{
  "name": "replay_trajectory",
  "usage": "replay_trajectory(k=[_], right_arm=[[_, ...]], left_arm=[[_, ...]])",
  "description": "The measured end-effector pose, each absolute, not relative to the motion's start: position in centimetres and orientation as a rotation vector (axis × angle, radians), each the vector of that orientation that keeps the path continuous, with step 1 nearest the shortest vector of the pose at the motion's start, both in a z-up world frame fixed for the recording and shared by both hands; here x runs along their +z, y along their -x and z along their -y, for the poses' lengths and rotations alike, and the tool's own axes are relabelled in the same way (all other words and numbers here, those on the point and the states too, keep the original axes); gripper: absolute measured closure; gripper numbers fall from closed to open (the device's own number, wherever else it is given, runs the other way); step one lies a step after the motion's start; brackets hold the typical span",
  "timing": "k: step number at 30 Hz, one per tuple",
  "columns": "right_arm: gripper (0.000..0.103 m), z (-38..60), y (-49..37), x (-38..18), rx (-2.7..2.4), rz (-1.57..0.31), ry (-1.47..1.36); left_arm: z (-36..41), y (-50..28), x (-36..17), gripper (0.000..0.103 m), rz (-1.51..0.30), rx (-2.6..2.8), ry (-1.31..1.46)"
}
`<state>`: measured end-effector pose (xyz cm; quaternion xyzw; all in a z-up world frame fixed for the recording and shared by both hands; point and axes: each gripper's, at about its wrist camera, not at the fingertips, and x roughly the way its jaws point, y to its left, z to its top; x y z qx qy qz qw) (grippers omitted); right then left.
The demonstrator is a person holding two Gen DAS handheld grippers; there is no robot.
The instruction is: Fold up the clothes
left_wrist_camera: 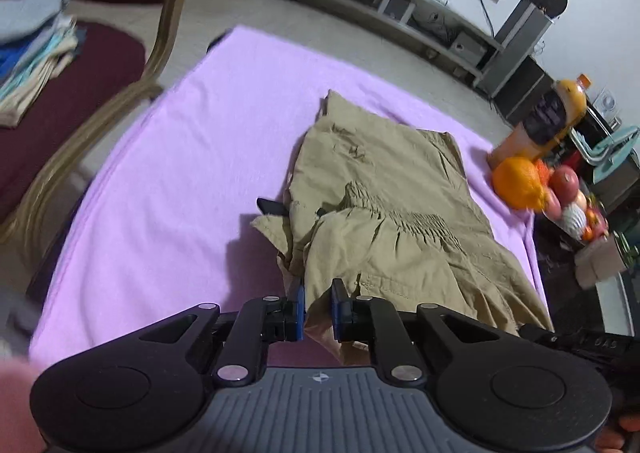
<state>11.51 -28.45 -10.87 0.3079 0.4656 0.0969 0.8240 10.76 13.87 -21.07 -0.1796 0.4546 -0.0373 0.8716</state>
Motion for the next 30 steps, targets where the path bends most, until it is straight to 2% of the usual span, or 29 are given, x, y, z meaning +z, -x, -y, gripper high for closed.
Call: replay_trajectory(k=[3, 4, 7, 8, 10, 12, 13, 16, 21, 23, 24, 25, 28, 30], right_arm=[[0.1, 28.6, -9.0, -12.1, 0.153, -1.009, -0.6], [0.099, 28.8, -8.5, -12.9, 0.126, -1.021, -0.582], [0.083, 29.4, -7.8, -14.6, 0.036, -1.113, -0.544], [0.074, 29.6, -7.1, -14.2, 0.045, -1.098, -0.546], [0.065, 30.0, -5.8, -13.3, 0.063, -1.066, -0.553], [0.064, 30.3, -4.7, -12.0, 0.076, -1.005, -0.551], [0.066, 30.4, -4.4, -11.6, 0.112, -0.966, -0.564], [0.081, 29.4, -4.5, -11.8, 0.269, -0.933, -0.641], [0.081, 26.0, -8.3, -15.9, 0.493, -1.014, -0.861], [0.082, 25.3, -9.8, -18.7, 0.497, -1.096, -0.942], [0.088, 25.1, -10.4, -20.1, 0.482, -1.145, -0.967], [0.103, 25.4, -10.5, -21.3, 0.442, -1.156, -0.993], [0.103, 28.6, -9.3, -23.1, 0.36, -1.029, -1.197], [0.103, 31.1, -8.2, -22.9, 0.238, -0.926, -1.227]], left_arm=[[-12.2, -9.8, -24.0, 0.092, -1.04, -0.073, 0.308], [-11.7, -9.7, -25.0, 0.088, -1.07, -0.058, 0.267], [-11.7, -9.7, -25.1, 0.082, -1.081, -0.029, 0.21], [-12.1, -9.5, -24.2, 0.082, -1.047, -0.028, 0.215], [-12.6, -8.6, -23.1, 0.081, -0.98, -0.024, 0.214], [-12.8, -8.0, -22.8, 0.082, -0.941, -0.035, 0.223], [-12.7, -7.9, -22.9, 0.084, -0.933, -0.048, 0.234], [-11.5, -9.0, -23.1, 0.086, -0.899, -0.076, 0.205], [-8.9, -13.1, -25.0, 0.089, -0.901, -0.036, 0.056], [-8.3, -14.5, -26.2, 0.083, -0.923, -0.016, 0.015], [-8.0, -15.1, -26.8, 0.082, -0.934, -0.006, -0.006], [-7.8, -15.6, -27.3, 0.082, -0.939, 0.001, -0.022], [-7.9, -15.4, -27.3, 0.077, -0.918, 0.014, -0.03], [-8.1, -15.0, -26.9, 0.075, -0.91, 0.039, -0.017]])
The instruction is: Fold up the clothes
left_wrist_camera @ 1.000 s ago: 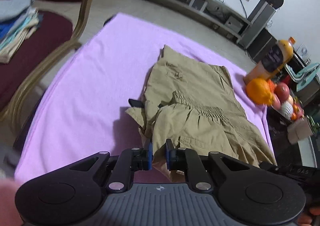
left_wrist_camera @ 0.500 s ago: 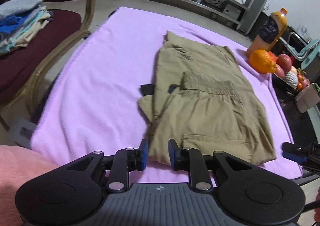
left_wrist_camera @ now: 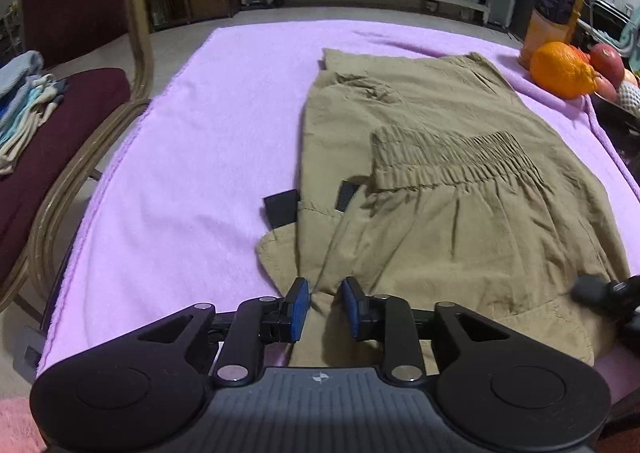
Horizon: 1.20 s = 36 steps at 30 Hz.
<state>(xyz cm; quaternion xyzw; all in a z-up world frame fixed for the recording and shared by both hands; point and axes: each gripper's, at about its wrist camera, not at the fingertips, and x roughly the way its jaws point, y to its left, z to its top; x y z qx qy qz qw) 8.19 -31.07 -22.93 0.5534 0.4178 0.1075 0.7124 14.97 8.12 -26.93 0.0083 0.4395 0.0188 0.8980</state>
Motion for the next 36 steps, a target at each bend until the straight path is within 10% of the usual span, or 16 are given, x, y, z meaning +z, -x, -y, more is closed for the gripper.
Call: replay_trajectory(k=[13, 24, 26, 31, 36], right_arm=[[0.082, 30.5, -9.4, -8.5, 0.32, -0.787, -0.929], [0.083, 24.1, -17.6, -16.9, 0.414, -1.06, -0.932], [0.103, 23.9, -18.6, -18.8, 0.404, -1.078, -0.907], [0.103, 27.3, -16.7, -22.2, 0.43, -0.985, -1.137], [0.089, 30.2, -13.6, -17.5, 0.3, -0.981, -1.113]], left_arm=[[-9.7, -14.5, -19.1, 0.082, -0.821, -0.12, 0.18], [-5.4, -24.2, -26.5, 0.078, -0.894, -0.233, -0.106], [-6.0, -24.8, -27.2, 0.075, -0.9, -0.218, -0.049], [-6.5, -25.3, -27.1, 0.062, -0.934, -0.185, 0.001], [-6.1, -24.0, -24.4, 0.077, -0.926, -0.174, -0.019]])
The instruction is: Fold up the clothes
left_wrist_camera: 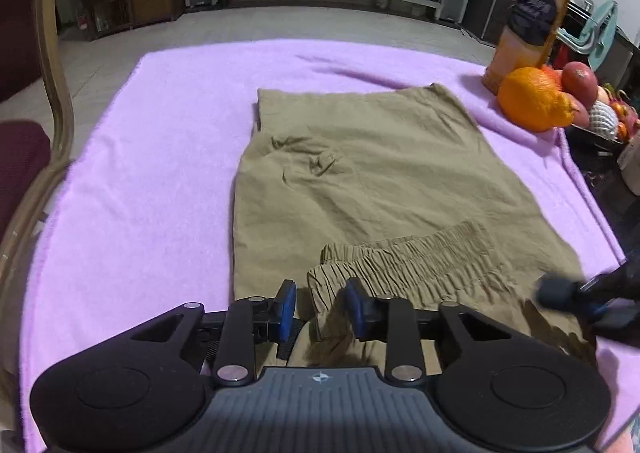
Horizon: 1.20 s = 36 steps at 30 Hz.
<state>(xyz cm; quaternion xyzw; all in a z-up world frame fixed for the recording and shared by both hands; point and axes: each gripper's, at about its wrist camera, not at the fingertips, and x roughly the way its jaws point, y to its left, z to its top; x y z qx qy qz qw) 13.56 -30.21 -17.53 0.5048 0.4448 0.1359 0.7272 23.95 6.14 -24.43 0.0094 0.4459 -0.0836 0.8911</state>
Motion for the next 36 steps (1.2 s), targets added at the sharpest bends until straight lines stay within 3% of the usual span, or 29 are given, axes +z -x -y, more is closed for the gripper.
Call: replay_trajectory(k=[4, 11, 14, 18, 27, 30, 36], right_arm=[[0.084, 33.8, -12.2, -11.2, 0.359, -0.925, -1.053], [0.058, 35.1, -15.1, -3.2, 0.32, -0.816, -0.571], [0.057, 35.0, -18.5, -4.6, 0.25, -0.831, -0.406], [0.059, 34.9, -22.2, -8.7, 0.243, -0.903, -0.409], [0.059, 32.9, -31.8, -15.5, 0.348, -0.945, -0.568], [0.068, 32.1, -34.2, -17.1, 0.419, -0.964, -0.573], [0.07, 30.7, -37.8, -18.2, 0.607, -0.944, -0.597]], left_arm=[[-7.2, -23.3, -21.6, 0.079, -0.871, -0.259, 0.092], [-1.8, -25.5, -21.1, 0.077, -0.873, -0.369, 0.015], [1.5, -26.3, -23.3, 0.077, -0.889, -0.413, -0.068], [3.2, -27.0, -27.1, 0.077, -0.915, -0.44, -0.126], [2.4, -27.9, -27.8, 0.076, -0.918, -0.47, -0.071], [2.5, -27.8, -27.8, 0.076, -0.913, -0.478, -0.078], [2.2, -28.1, -28.0, 0.076, -0.924, -0.503, -0.065]])
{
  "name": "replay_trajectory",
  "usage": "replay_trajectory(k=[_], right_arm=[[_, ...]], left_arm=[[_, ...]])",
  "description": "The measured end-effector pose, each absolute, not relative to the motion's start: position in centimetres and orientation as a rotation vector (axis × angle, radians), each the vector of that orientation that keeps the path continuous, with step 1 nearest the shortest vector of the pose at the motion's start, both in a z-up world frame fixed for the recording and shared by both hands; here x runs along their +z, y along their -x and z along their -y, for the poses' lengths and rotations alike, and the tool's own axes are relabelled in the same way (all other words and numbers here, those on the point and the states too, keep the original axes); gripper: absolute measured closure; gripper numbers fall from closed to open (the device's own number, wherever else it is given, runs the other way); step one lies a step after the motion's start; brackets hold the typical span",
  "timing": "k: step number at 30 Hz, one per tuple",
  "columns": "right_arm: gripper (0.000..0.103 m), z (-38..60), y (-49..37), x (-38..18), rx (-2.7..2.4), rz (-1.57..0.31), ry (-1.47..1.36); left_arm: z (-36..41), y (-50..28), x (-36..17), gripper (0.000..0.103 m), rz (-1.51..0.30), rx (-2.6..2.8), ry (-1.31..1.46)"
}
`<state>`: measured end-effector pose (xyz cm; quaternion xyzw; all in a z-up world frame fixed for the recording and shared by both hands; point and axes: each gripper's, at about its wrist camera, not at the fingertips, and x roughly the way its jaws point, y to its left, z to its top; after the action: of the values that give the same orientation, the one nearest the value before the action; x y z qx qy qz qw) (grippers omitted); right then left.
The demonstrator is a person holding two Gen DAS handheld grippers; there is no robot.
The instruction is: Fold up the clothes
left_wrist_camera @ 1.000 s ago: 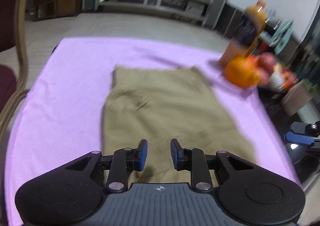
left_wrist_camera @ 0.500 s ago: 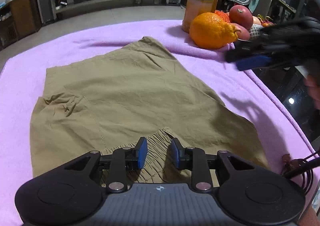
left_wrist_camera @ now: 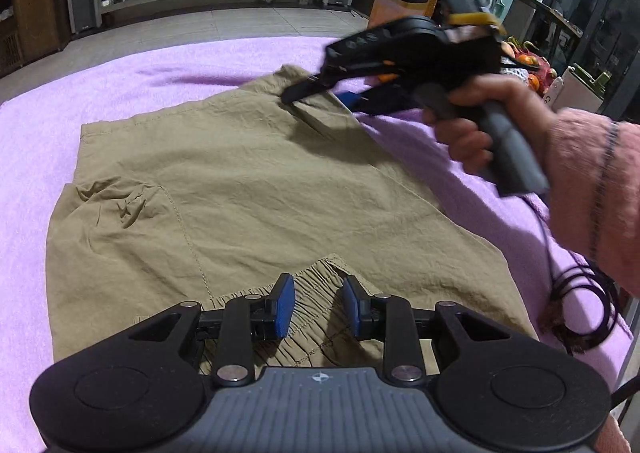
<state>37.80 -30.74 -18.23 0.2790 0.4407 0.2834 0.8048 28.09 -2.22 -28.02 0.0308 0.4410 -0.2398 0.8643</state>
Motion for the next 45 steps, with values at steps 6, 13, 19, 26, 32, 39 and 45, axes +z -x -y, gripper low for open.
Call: replay_trajectory(k=[6, 13, 19, 26, 32, 39, 45], right_arm=[[0.091, 29.3, -38.9, -18.2, 0.566, -0.913, -0.585], [0.096, 27.0, -32.9, -10.0, 0.576, -0.752, -0.298], [0.096, 25.8, -23.2, -2.5, 0.607, -0.607, -0.087], [0.096, 24.1, -13.5, -2.4, 0.647, -0.621, 0.094], [0.086, 22.9, -6.5, -8.2, 0.662, -0.839, 0.375], [0.07, 27.1, -1.0, -6.2, 0.492, -0.815, 0.08], [0.057, 29.9, -0.3, -7.6, 0.357, -0.761, -0.504]], left_arm=[[2.4, -28.1, -28.0, 0.076, -0.93, -0.511, -0.073], [2.2, -27.6, -27.4, 0.076, -0.929, -0.479, -0.041], [0.6, -21.8, -23.5, 0.078, -0.906, -0.428, -0.021], [-3.3, -11.2, -20.5, 0.078, -0.869, -0.379, -0.049], [-6.6, -6.0, -22.7, 0.078, -0.955, -0.361, 0.019], [-8.7, -4.0, -22.1, 0.069, -0.848, -0.319, 0.1], [-12.8, -5.7, -21.2, 0.061, -0.857, -0.198, 0.299]])
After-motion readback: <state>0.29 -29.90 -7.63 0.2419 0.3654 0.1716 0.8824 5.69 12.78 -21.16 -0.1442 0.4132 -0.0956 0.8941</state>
